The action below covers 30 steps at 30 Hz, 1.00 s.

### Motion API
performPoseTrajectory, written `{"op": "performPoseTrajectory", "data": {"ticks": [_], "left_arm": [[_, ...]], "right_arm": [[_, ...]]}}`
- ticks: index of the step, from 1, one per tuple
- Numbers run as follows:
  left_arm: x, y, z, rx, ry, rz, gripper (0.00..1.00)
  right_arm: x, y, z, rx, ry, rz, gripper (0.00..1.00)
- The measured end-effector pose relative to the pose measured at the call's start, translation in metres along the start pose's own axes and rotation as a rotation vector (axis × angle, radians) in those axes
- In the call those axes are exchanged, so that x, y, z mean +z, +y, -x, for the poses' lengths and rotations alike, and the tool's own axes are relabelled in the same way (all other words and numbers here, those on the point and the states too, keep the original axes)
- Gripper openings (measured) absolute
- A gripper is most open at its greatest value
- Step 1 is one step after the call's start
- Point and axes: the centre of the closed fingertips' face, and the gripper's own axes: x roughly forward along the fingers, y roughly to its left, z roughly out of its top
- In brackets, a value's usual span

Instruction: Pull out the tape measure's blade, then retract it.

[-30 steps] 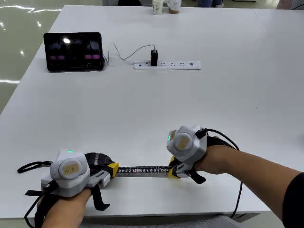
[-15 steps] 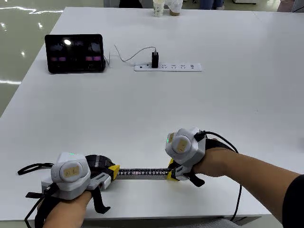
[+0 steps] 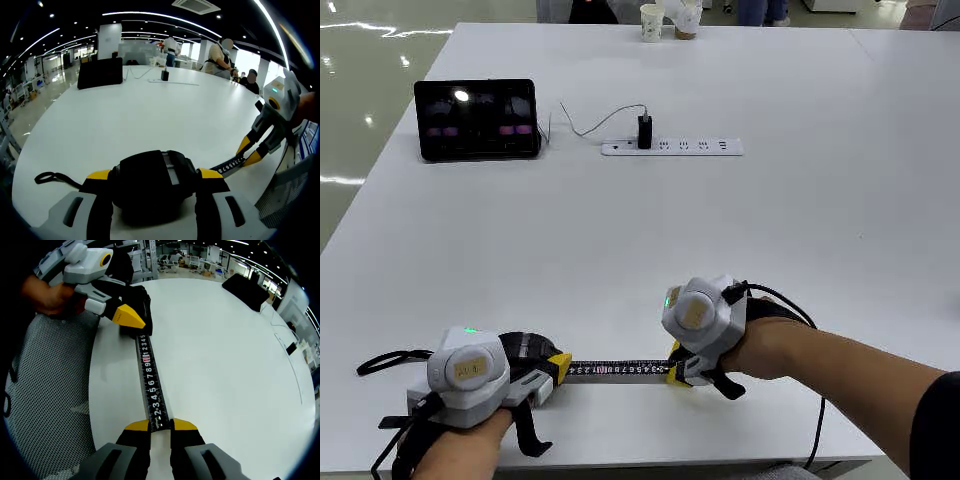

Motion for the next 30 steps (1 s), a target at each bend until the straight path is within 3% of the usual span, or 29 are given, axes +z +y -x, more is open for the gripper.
{"op": "performPoseTrajectory", "data": {"ticks": [30], "left_arm": [[0.001, 0.002, -0.001, 0.0, 0.002, 0.003, 0.61]], "right_arm": [[0.016, 0.003, -0.009, 0.009, -0.019, 0.007, 0.11]]}}
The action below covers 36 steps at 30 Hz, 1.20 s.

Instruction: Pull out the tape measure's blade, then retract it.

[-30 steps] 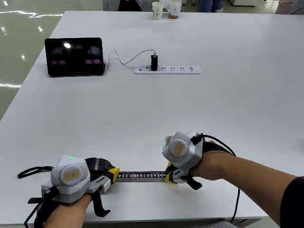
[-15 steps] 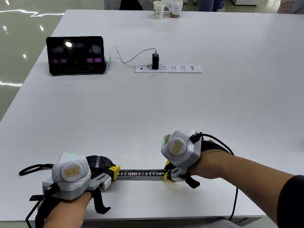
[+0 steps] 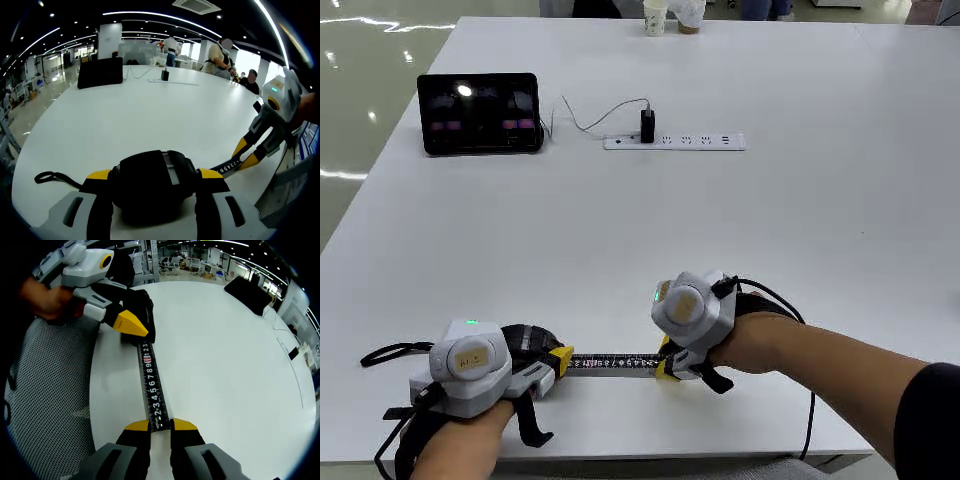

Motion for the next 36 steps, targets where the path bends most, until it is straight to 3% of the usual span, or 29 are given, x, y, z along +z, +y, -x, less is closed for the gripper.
{"op": "performPoseTrajectory", "data": {"ticks": [36], "left_arm": [[-0.001, -0.001, 0.001, 0.001, 0.003, 0.0, 0.61]], "right_arm": [[0.017, 0.007, -0.007, 0.01, -0.036, 0.023, 0.11]]}}
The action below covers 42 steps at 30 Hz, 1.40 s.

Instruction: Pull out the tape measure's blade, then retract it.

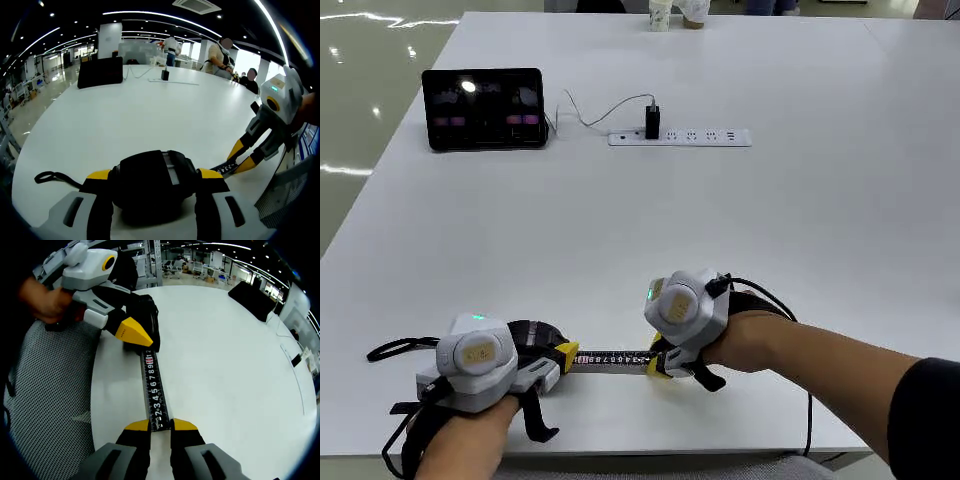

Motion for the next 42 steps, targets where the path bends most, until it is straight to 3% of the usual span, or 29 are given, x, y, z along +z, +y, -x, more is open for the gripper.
{"op": "performPoseTrajectory", "data": {"ticks": [15, 42], "left_arm": [[-0.001, 0.001, -0.001, 0.0, 0.001, 0.0, 0.61], [0.0, 0.001, 0.0, 0.0, 0.001, 0.0, 0.61]], "right_arm": [[0.013, 0.004, -0.008, 0.001, -0.019, 0.02, 0.11], [0.021, 0.003, -0.015, 0.011, -0.036, 0.026, 0.11]]}}
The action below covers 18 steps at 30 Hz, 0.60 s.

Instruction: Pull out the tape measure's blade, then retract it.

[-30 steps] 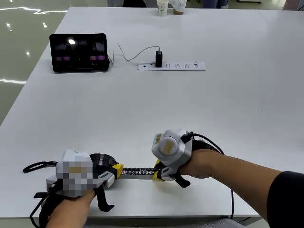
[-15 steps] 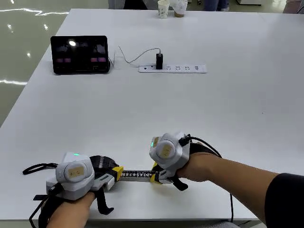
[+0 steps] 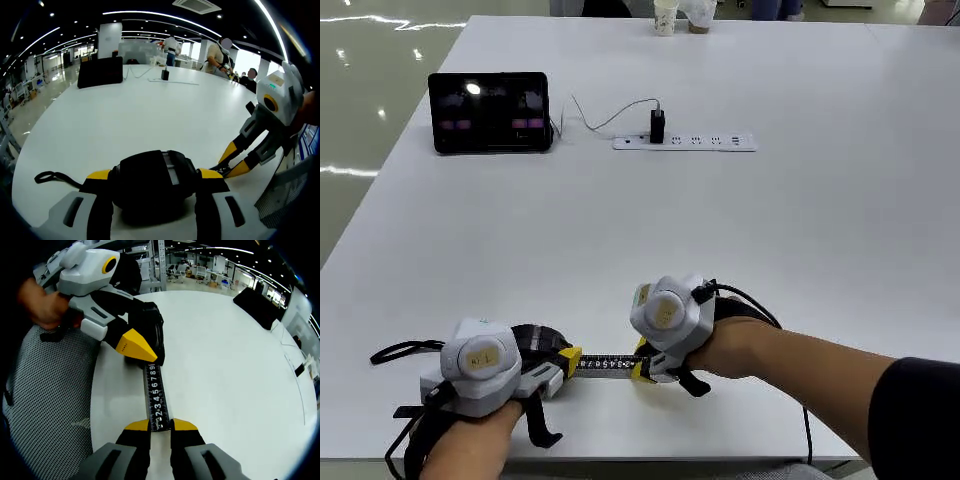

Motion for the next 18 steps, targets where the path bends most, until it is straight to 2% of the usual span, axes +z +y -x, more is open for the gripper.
{"op": "performPoseTrajectory", "data": {"ticks": [10, 18], "left_arm": [[0.0004, -0.0004, 0.0004, 0.0, 0.001, 0.0, 0.61], [-0.0008, -0.0005, 0.0002, 0.004, 0.011, -0.013, 0.61]], "right_arm": [[0.0024, -0.0005, -0.0014, -0.015, -0.005, 0.001, 0.11], [0.0034, -0.0001, -0.0017, -0.007, -0.005, 0.01, 0.11]]}}
